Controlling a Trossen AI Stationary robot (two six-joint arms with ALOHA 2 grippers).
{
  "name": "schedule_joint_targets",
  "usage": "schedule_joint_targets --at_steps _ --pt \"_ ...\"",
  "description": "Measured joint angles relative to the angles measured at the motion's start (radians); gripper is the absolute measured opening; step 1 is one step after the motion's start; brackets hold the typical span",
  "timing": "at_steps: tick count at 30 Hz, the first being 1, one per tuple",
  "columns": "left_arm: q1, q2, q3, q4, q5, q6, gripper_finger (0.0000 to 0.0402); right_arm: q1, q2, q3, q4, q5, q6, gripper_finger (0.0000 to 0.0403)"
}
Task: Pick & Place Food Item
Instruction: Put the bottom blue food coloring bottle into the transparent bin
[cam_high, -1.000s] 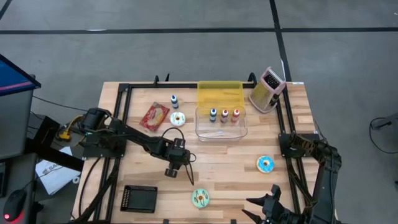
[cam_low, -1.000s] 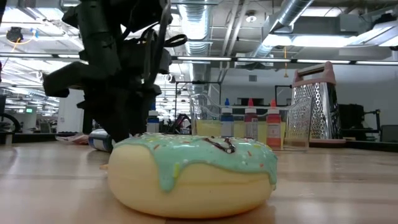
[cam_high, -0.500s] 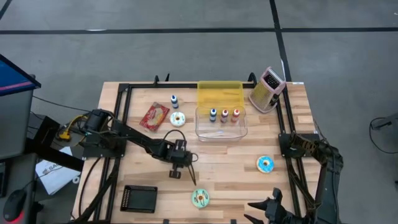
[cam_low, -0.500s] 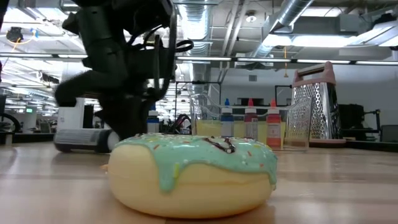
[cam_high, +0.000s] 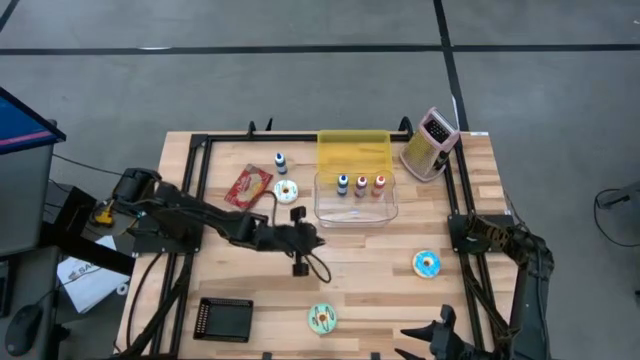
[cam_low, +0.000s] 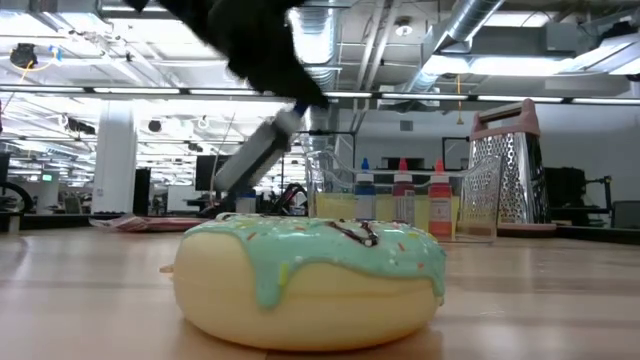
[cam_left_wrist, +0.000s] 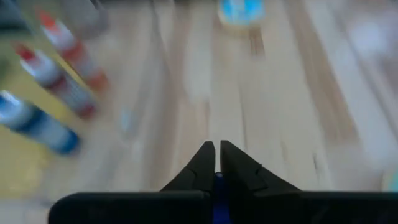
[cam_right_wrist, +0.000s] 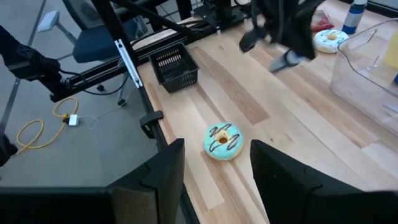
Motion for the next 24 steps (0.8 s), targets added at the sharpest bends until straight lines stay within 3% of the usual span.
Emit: schedule_joint_targets --at_steps 7,13,18,24 --pt "-0.021 0.016 0.0 0.479 -0.238 0.147 0.0003 0.027 0.0 0.0 0.0 0.052 -0.012 0.0175" --pt "0.007 0.163 0.0 0.976 -0.326 0.3 0.0003 0.038 0.002 0.0 -0.003 0.077 -0.024 0.0175" --pt "0.062 0.338 0.0 1.314 -0.34 0.31 0.0003 0.043 0.002 0.0 -0.003 0.086 -0.039 0.0175" --pt "0.122 0.468 0.066 1.404 -0.404 0.264 0.0003 0.043 0.003 0.0 -0.003 0.093 -0.042 0.0175"
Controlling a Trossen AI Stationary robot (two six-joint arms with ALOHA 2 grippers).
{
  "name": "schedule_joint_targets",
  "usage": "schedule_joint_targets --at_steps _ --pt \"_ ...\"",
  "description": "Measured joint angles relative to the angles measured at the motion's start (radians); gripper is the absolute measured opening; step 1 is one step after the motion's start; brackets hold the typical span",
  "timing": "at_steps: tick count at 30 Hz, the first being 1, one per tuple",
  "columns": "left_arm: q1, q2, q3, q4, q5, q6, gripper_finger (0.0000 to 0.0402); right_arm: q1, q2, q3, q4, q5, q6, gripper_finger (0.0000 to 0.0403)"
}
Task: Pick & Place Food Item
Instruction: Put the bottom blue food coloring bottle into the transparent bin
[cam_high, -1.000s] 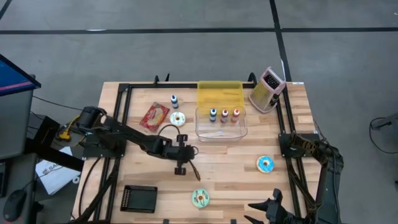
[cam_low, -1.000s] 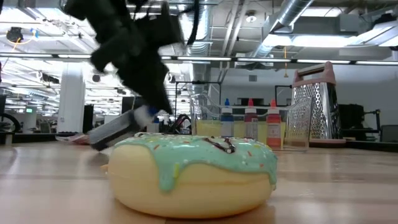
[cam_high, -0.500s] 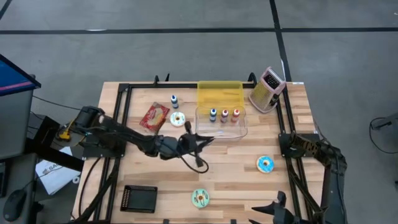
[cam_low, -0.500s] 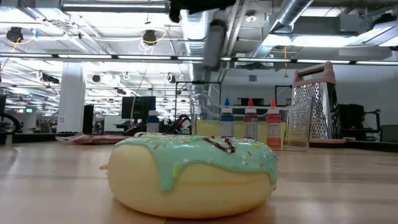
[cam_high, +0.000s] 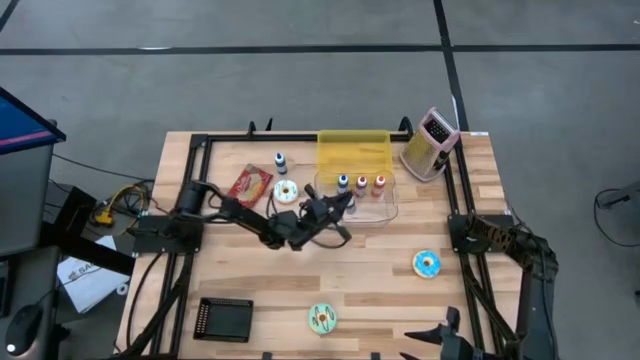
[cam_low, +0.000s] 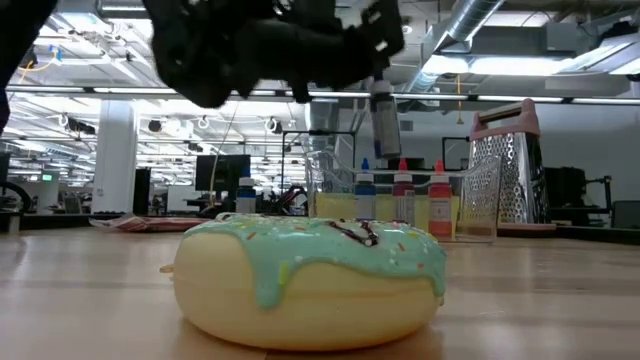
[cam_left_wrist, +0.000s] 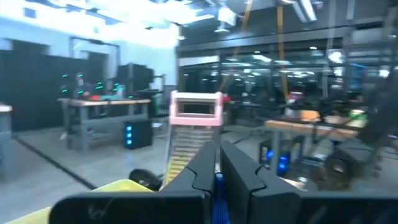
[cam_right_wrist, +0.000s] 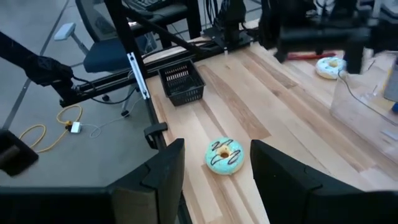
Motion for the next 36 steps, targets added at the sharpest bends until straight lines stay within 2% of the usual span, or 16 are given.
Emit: schedule_joint_targets --at_steps 8,17,24,36 --pt "0.03 0.106 0.162 -0.032 -0.092 -0.028 0.0003 0.0 0.0 0.0 -0.008 0.031 -0.002 0.0175" --pt "0.029 0.19 0.195 -0.052 -0.239 -0.122 0.0003 -0.008 0.0 0.0 -0.016 0.038 -0.001 0.0175" --pt "0.029 0.217 0.195 -0.068 -0.277 -0.155 0.0003 -0.009 0.0 0.0 -0.017 0.038 -0.01 0.0175" --pt "0.028 0.217 0.196 -0.222 -0.257 -0.252 0.0003 -0.009 0.0 0.0 -0.034 0.044 -0.009 0.0175"
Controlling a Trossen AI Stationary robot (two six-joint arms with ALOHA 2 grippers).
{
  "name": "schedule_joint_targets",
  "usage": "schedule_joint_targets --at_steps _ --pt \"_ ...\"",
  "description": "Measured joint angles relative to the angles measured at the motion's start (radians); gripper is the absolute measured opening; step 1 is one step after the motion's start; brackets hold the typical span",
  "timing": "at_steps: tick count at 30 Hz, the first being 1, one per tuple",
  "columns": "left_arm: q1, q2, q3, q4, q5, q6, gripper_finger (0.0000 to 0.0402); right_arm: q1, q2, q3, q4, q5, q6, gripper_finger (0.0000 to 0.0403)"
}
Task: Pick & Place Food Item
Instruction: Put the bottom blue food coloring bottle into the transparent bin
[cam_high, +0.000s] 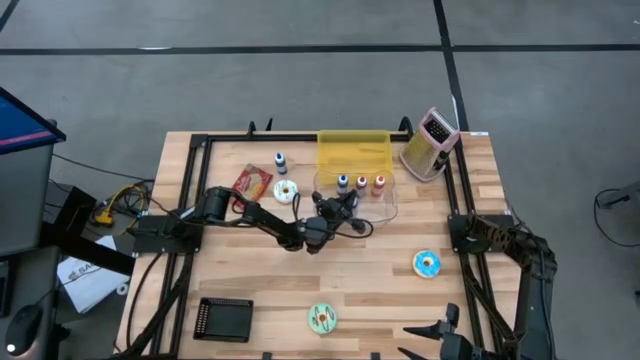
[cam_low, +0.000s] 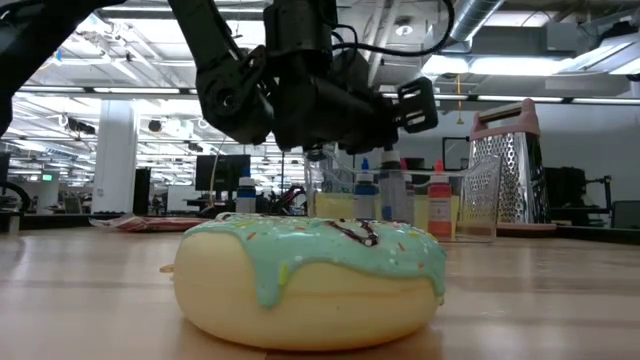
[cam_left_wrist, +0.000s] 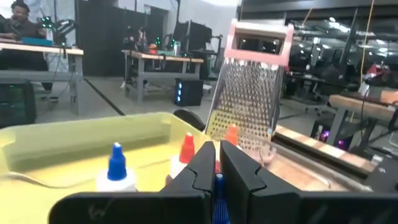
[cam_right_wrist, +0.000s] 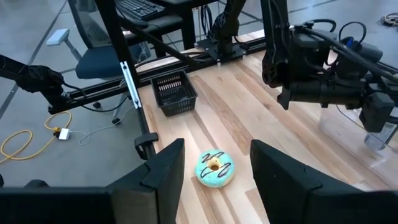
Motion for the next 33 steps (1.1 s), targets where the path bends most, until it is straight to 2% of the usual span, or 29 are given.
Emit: schedule_joint_targets --at_steps 14,17,27,33 --pt "0.0 0.0 0.0 -0.021 0.0 -0.01 0.0003 0.0 0.0 0.0 -0.008 0.002 0.0 0.0175" --pt "0.002 0.0 -0.001 -0.021 0.031 -0.021 0.0004 0.0 0.0 0.0 -0.008 0.002 0.0 0.0175" --pt "0.013 0.0 -0.001 -0.023 0.094 -0.04 0.0043 0.0 0.0 0.0 -0.008 0.002 0.0 0.0175" --pt "0.013 0.0 -0.001 -0.022 0.096 -0.04 0.0049 0.0 0.0 0.0 -0.009 0.002 0.0 0.0175"
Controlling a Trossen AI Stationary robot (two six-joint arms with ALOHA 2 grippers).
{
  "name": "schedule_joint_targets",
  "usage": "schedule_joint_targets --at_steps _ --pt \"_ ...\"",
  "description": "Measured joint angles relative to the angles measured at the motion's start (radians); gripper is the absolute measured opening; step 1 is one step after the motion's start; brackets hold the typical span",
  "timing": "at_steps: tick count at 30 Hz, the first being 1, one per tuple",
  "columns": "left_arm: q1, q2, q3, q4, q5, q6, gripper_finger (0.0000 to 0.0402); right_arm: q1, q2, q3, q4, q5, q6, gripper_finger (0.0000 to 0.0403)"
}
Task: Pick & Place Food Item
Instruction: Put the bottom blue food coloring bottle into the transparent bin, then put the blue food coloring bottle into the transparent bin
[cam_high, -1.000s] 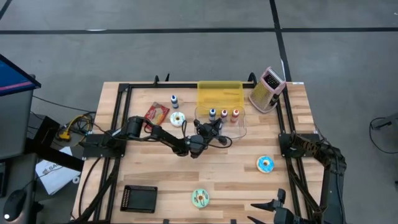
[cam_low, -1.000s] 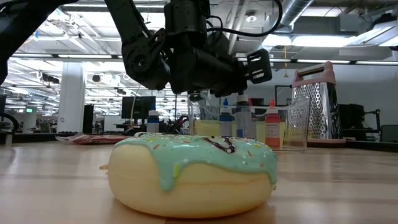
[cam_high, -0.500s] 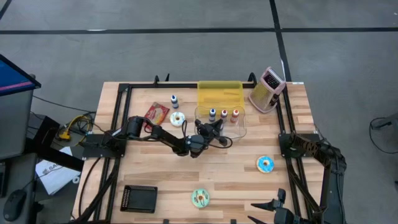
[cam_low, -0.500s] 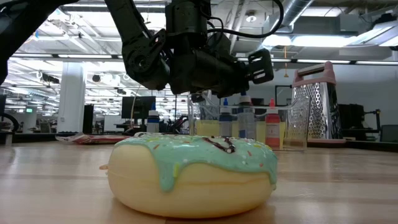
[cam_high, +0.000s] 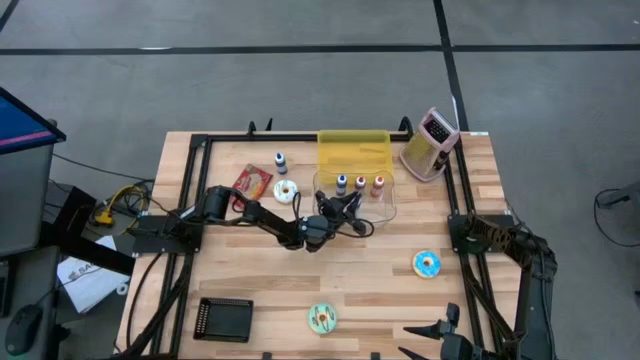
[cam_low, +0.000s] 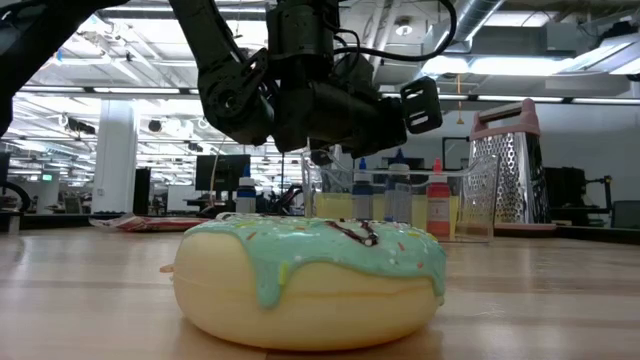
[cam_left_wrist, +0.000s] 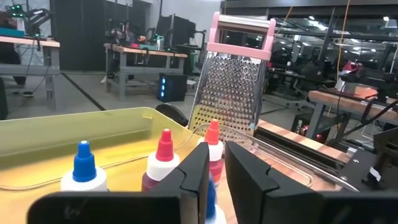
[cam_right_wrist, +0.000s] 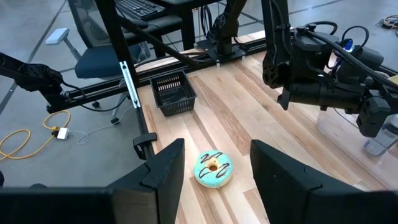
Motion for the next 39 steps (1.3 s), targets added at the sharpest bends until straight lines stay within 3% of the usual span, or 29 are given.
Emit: schedule_joint_targets --at_steps 9,15,18,20,25,27,29,33,39 --pt "-0.008 -0.013 0.0 0.064 0.025 0.096 0.0061 0.002 0.0 0.0 -0.002 0.0 0.0 0.0175" --pt "-0.046 -0.178 -0.001 -0.055 0.031 0.307 0.0076 0.004 0.0 0.0 -0.001 0.0 0.002 0.0175" --pt "-0.065 -0.347 -0.001 -0.365 -0.032 0.35 0.008 0.006 0.0 0.0 0.001 0.0 0.003 0.0175" --pt "-0.07 -0.484 0.0 -0.657 -0.081 0.288 0.0082 0.01 0.0 0.0 0.001 0.0 0.007 0.0175" --pt "-0.012 -0.797 0.0 -1.382 -0.124 -0.145 0.0084 0.017 0.0 0.0 0.002 0.011 0.011 0.0175" --pt "0.039 -0.899 -0.012 -1.575 -0.115 -0.309 0.0084 0.017 0.0 0.0 0.002 0.016 0.011 0.0175" --pt "0.114 -0.982 -0.039 -1.664 -0.055 -0.379 0.0084 0.016 0.0 0.0 0.002 0.017 0.011 0.0175" --pt "0.302 -1.07 -0.069 -1.706 0.224 -0.351 0.0084 0.009 0.0 0.0 0.002 0.018 0.01 0.0175" --pt "0.563 -1.015 -0.065 -1.838 0.559 -0.3 0.0104 -0.005 0.0 0.0 0.002 0.018 0.011 0.0175"
